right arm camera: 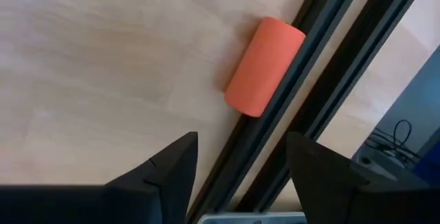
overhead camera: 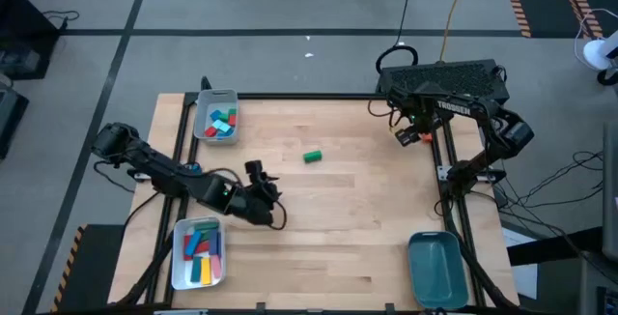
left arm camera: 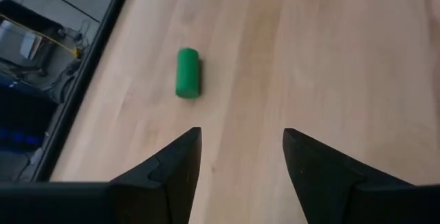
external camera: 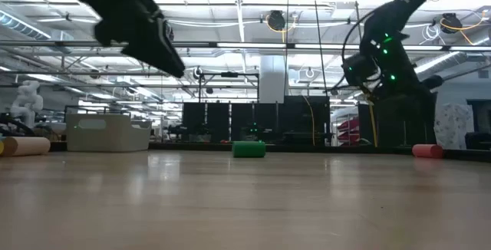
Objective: Sort blocks by size
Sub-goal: Put the orange cylindrical block into the blue green bin
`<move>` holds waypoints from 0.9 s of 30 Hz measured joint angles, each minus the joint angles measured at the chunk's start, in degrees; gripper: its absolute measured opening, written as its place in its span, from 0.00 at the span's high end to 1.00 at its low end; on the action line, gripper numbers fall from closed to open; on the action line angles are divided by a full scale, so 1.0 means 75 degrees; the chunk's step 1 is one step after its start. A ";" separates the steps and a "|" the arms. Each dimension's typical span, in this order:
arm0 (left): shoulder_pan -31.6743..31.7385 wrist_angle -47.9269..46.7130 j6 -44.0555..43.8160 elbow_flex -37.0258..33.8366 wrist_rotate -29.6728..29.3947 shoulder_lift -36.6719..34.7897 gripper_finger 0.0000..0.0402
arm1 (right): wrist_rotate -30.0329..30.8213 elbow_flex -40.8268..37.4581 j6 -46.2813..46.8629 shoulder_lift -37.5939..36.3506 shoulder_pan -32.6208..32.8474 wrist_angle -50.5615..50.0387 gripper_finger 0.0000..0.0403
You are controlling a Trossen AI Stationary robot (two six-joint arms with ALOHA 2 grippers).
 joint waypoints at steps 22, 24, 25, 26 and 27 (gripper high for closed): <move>0.2888 0.1375 0.0812 -0.0001 0.0401 0.0000 0.48 | -0.0326 -0.0141 0.1492 -0.0003 -0.0256 0.1109 0.46; 0.2953 0.1241 0.0777 -0.0001 0.0413 0.0000 0.48 | -0.0212 -0.0141 0.2045 -0.0001 -0.0268 0.1045 0.46; 0.2959 0.1182 0.0777 -0.0001 0.0416 0.0000 0.48 | -0.0038 -0.0141 0.2335 -0.0003 -0.0287 0.0923 0.46; 0.2956 0.1143 0.0781 -0.0001 0.0416 0.0000 0.48 | 0.0156 -0.0138 0.2617 -0.0003 -0.0315 0.0734 0.46; 0.2956 0.1141 0.0780 -0.0001 0.0419 0.0000 0.48 | 0.0319 -0.0140 0.2863 -0.0003 -0.0363 0.0526 0.46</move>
